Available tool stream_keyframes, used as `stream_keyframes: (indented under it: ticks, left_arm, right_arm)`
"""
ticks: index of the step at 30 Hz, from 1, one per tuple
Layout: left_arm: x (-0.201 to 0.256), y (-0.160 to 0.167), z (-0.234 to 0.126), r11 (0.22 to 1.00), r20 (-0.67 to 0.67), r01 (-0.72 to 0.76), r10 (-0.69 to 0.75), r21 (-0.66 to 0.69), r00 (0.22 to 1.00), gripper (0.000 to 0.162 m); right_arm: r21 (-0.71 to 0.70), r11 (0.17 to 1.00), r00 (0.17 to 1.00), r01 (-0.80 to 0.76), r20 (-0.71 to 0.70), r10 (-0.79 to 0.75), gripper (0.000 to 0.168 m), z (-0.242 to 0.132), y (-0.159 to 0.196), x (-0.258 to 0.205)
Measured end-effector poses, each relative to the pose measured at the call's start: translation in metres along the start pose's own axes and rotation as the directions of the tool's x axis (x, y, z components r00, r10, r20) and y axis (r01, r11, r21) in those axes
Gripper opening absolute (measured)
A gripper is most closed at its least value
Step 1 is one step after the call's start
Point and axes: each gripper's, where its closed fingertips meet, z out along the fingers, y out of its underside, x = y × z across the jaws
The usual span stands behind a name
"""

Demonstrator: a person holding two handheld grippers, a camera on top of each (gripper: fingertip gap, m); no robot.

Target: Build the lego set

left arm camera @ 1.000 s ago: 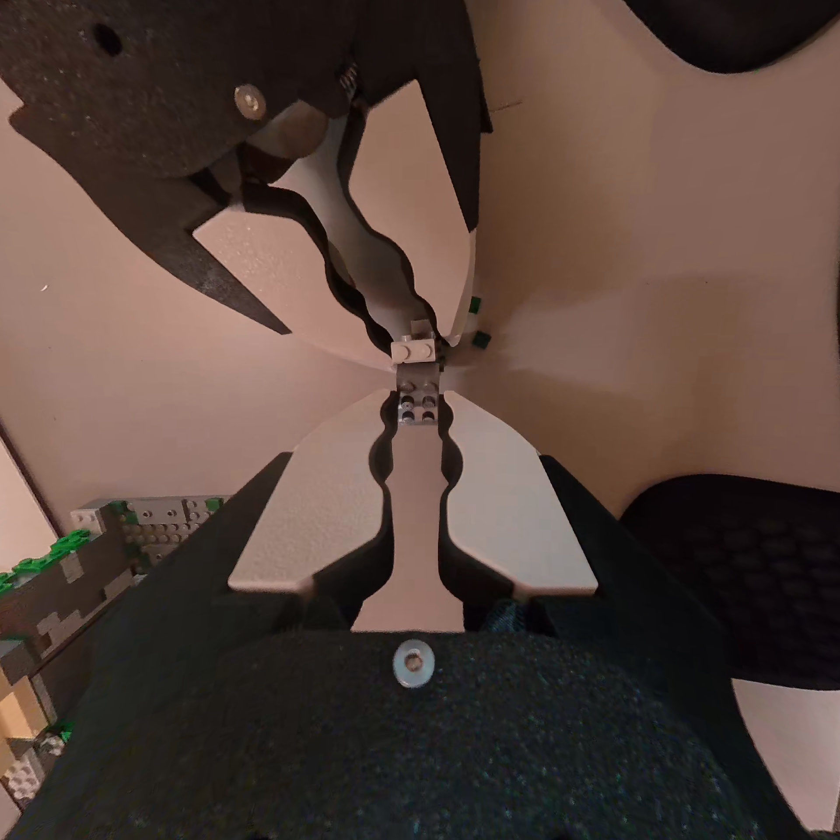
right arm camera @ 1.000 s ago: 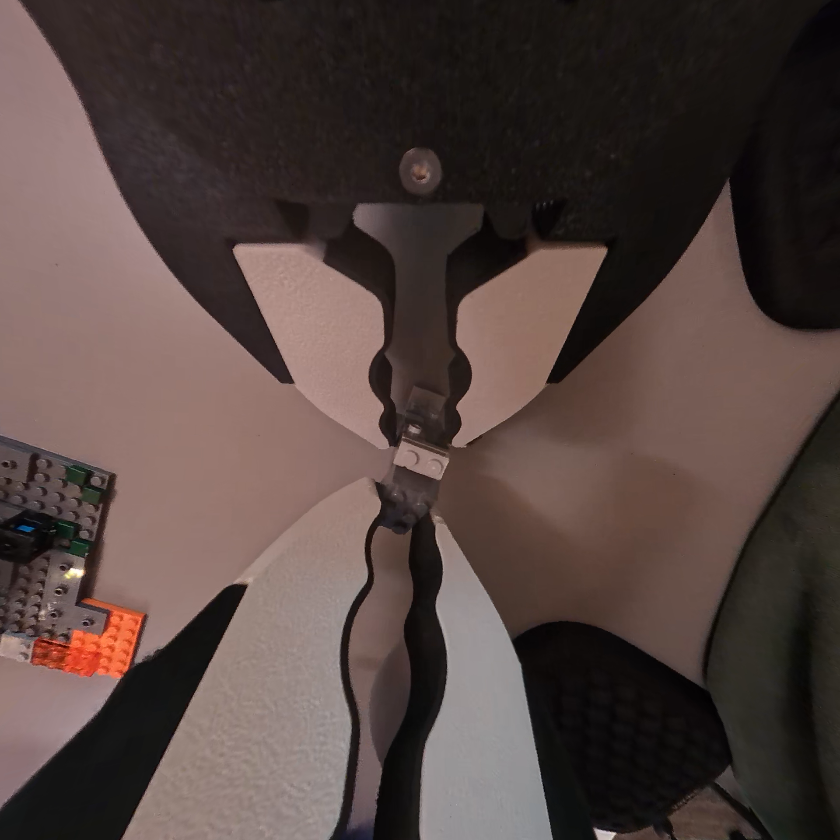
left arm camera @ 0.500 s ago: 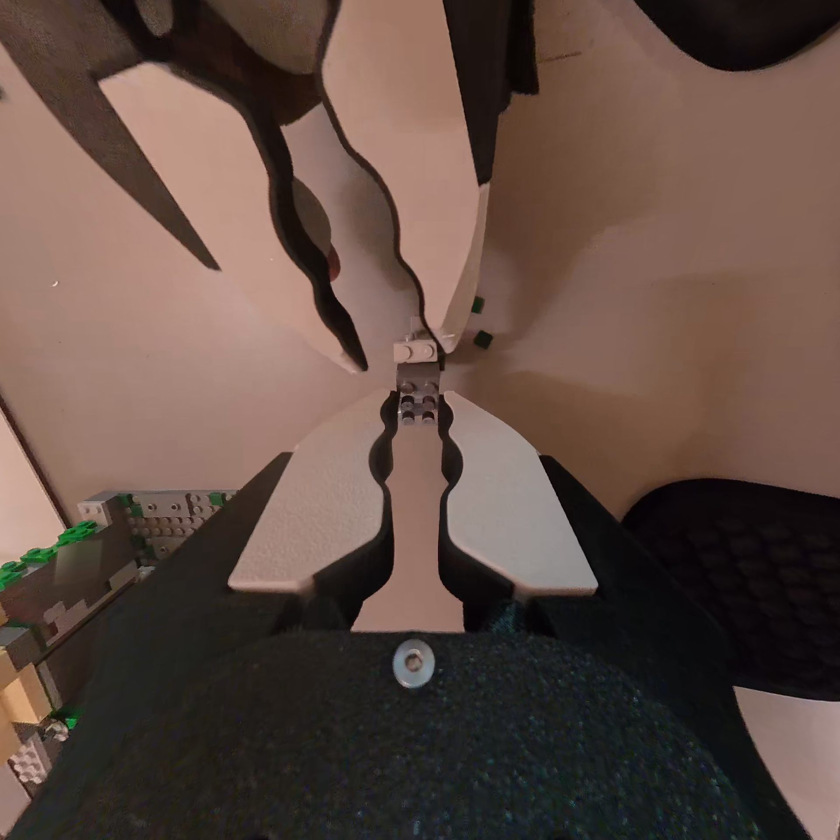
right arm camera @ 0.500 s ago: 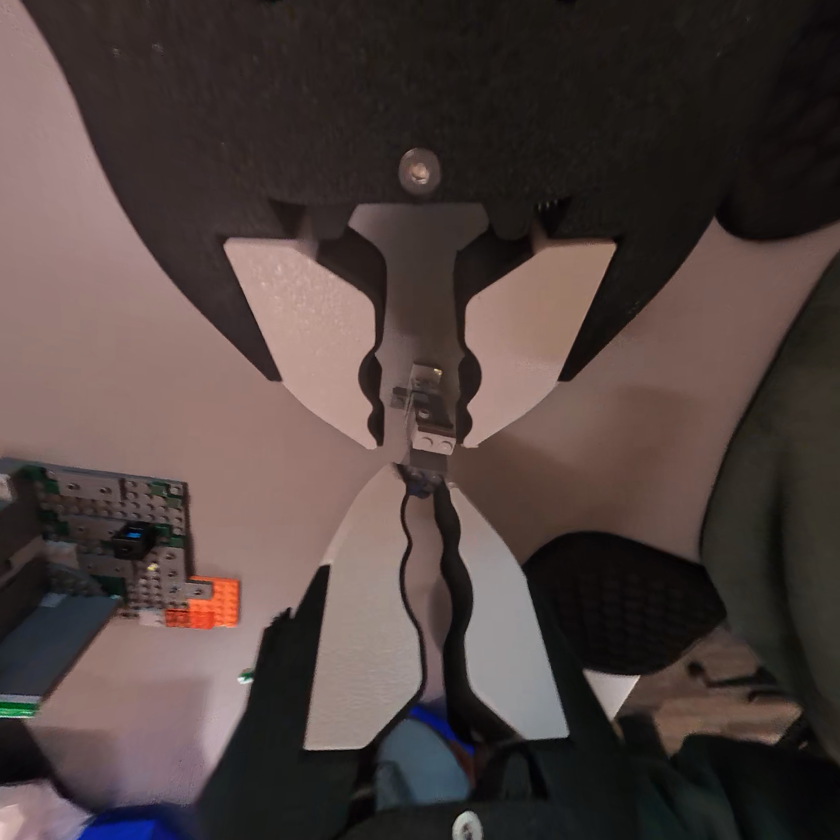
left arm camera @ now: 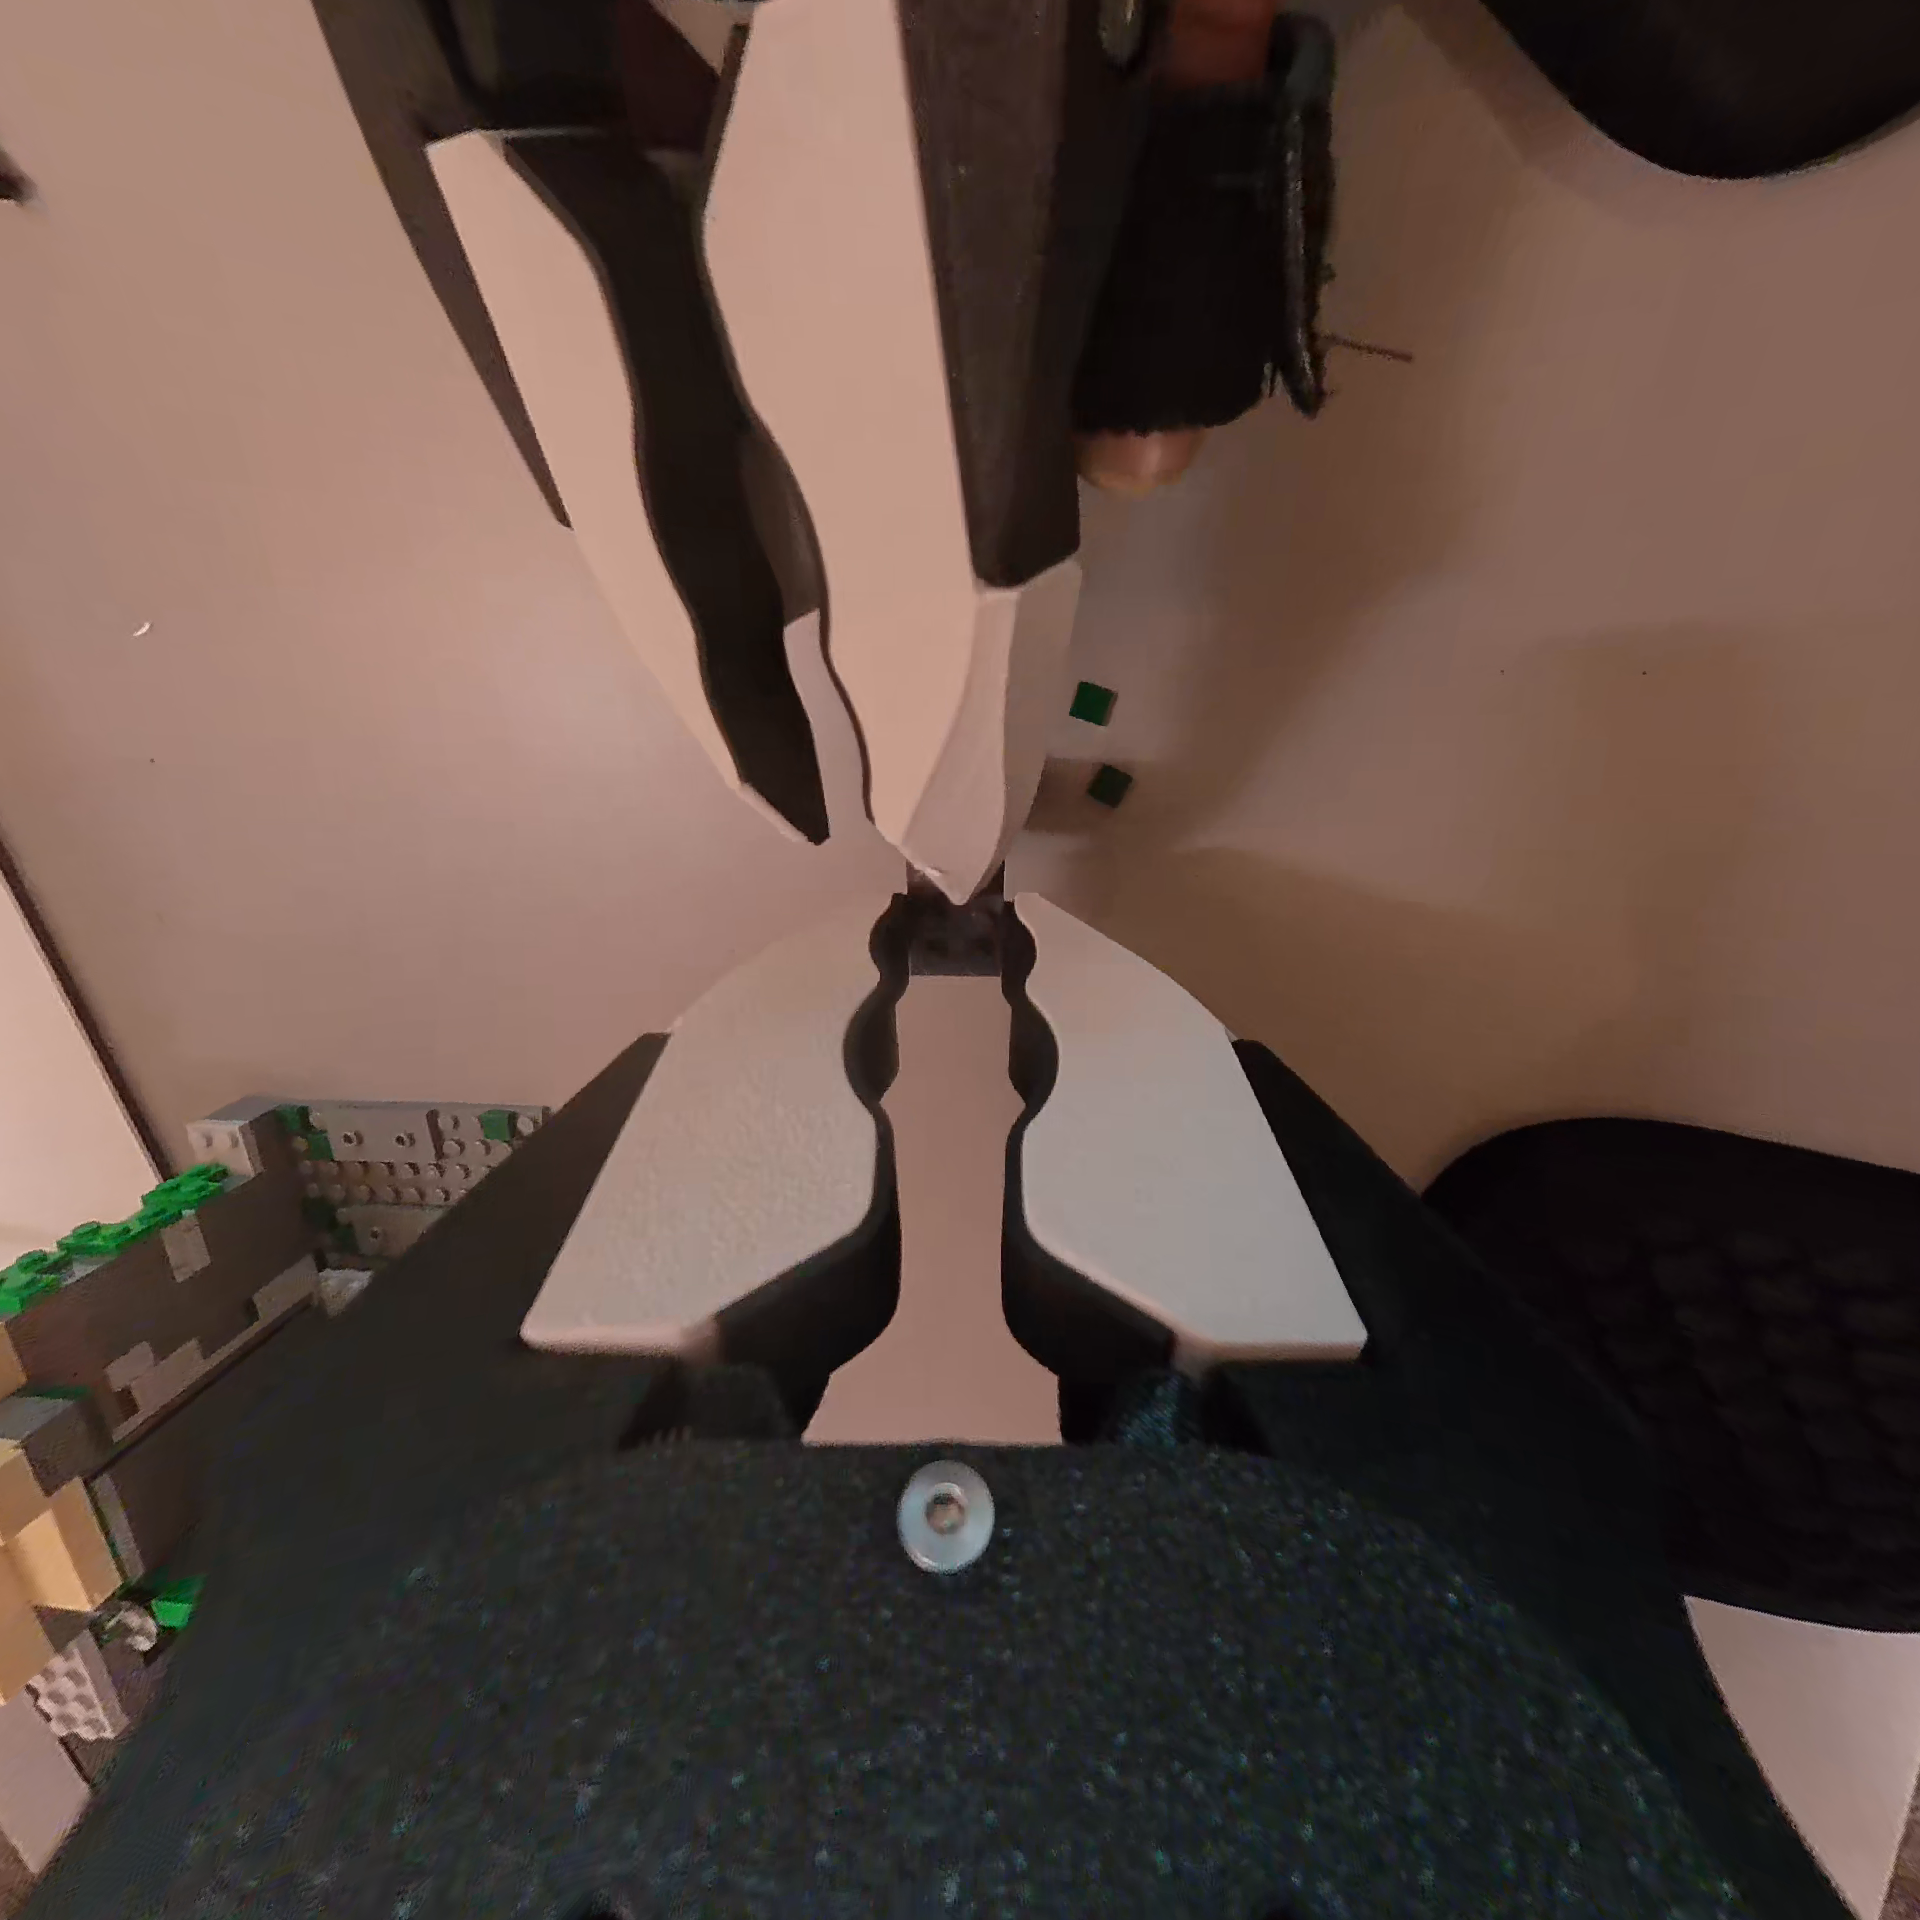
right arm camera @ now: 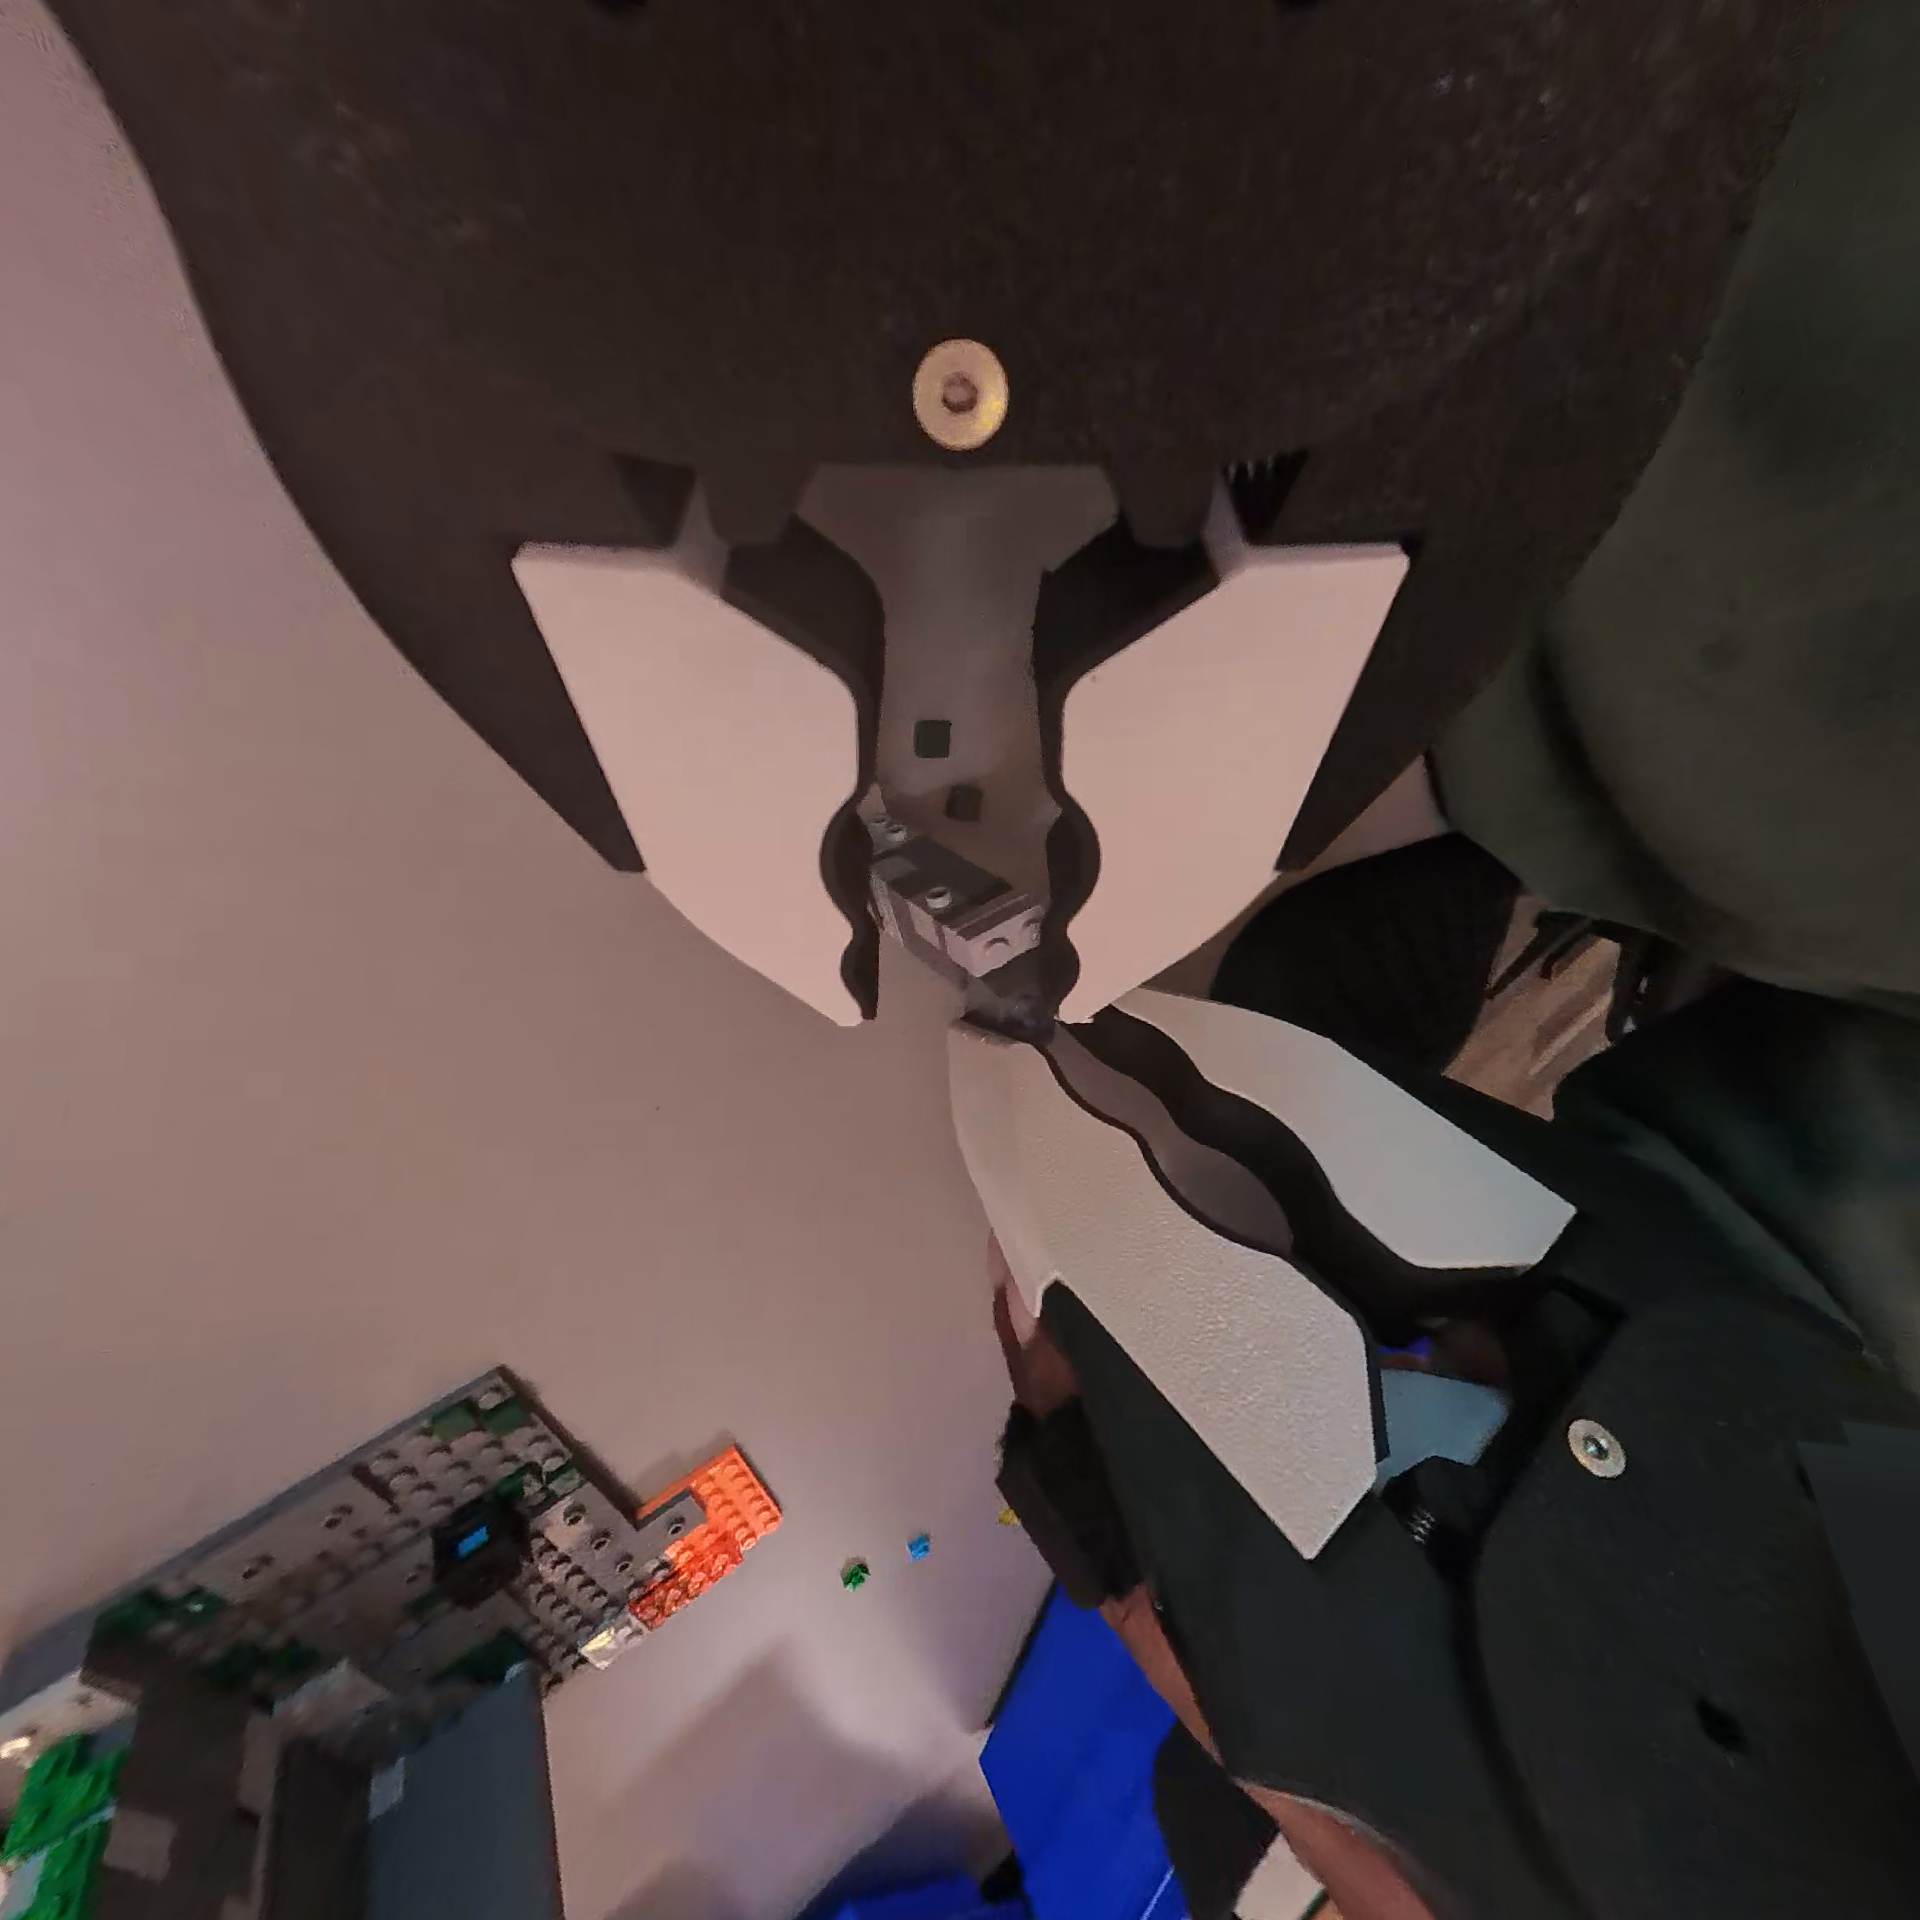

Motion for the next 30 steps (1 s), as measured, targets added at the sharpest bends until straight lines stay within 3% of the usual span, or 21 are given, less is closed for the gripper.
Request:
stream_keyframes:
  ticks: [4, 13, 23, 30]
  left_arm:
    - [0.001, 0.000, -0.001, 1.000, -0.001, -0.004, 0.004, -0.003, 1.000, 0.016]
    - [-0.001, -0.002, -0.006, 0.999, 0.021, 0.007, -0.008, 0.037, 1.000, 0.017]
    - [0.001, 0.006, -0.005, 0.994, 0.023, 0.038, -0.041, 0.107, 0.999, 0.021]
    - [0.001, 0.001, 0.001, 0.944, 0.006, 0.087, -0.093, 0.319, 0.996, 0.028]
  right_arm:
    - [0.000, 0.998, 0.998, -0.056, 0.018, 0.056, 0.029, 0.000, 0.002, -0.001]
    - [-0.007, 0.998, 0.997, -0.068, 0.026, 0.068, 0.020, -0.006, 0.002, 0.001]
    - [-0.034, 0.999, 0.999, -0.042, 0.026, 0.043, 0.022, -0.007, 0.004, 0.001]
    - [-0.037, 0.999, 0.999, -0.028, 0.025, 0.029, 0.024, -0.009, 0.005, 0.002]
